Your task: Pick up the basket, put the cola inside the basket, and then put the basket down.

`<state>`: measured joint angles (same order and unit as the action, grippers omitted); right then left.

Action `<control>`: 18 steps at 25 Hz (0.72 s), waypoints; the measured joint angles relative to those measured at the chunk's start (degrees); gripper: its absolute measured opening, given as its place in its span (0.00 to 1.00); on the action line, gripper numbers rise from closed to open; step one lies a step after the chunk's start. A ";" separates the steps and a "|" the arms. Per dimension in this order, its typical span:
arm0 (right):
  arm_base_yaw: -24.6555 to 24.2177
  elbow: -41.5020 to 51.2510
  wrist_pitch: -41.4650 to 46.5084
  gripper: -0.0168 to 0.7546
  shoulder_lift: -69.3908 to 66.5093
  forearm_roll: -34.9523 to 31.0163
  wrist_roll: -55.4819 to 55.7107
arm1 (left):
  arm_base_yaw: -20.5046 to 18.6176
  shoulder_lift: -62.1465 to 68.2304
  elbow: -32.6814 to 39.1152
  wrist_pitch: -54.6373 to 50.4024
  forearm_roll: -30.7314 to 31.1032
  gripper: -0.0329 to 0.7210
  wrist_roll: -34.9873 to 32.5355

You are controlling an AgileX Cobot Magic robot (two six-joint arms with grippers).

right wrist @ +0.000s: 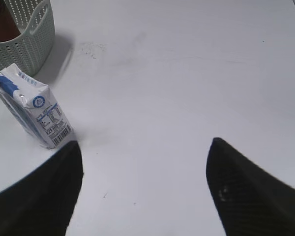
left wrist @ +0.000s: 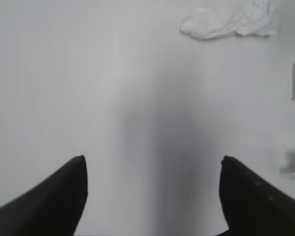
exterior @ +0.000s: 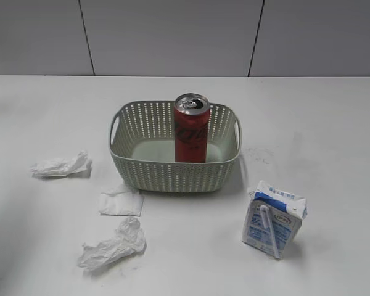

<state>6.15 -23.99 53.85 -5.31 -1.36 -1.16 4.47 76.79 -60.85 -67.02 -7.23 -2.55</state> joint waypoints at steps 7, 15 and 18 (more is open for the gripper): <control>0.00 0.00 0.00 0.79 0.00 0.00 0.00 | 0.05 -14.37 17.54 8.24 0.07 0.86 -0.22; 0.00 0.00 0.00 0.79 0.00 0.00 0.00 | 0.05 -29.07 28.82 10.82 0.07 0.84 -0.81; 0.00 0.00 0.00 0.79 0.07 0.00 0.00 | 0.05 -35.56 29.87 11.65 0.07 0.83 -1.13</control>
<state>6.15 -23.99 53.85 -5.25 -1.36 -1.16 4.52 41.23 -30.97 -55.37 -7.16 -3.68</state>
